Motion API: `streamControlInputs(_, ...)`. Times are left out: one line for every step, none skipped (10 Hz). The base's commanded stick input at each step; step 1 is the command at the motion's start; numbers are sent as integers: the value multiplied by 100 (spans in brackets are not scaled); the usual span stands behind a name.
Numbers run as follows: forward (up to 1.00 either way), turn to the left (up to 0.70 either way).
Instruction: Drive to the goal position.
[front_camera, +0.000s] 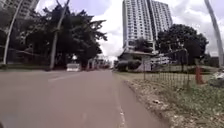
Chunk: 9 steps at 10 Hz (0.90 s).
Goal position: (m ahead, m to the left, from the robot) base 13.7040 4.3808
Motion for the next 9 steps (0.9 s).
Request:
streamControlInputs(70, 0)
streamControlInputs(70, 0)
streamControlInputs(70, 0)
streamControlInputs(70, 0)
streamControlInputs(70, 0)
streamControlInputs(70, 0)
streamControlInputs(70, 0)
streamControlInputs(70, 0)
streamControlInputs(70, 0)
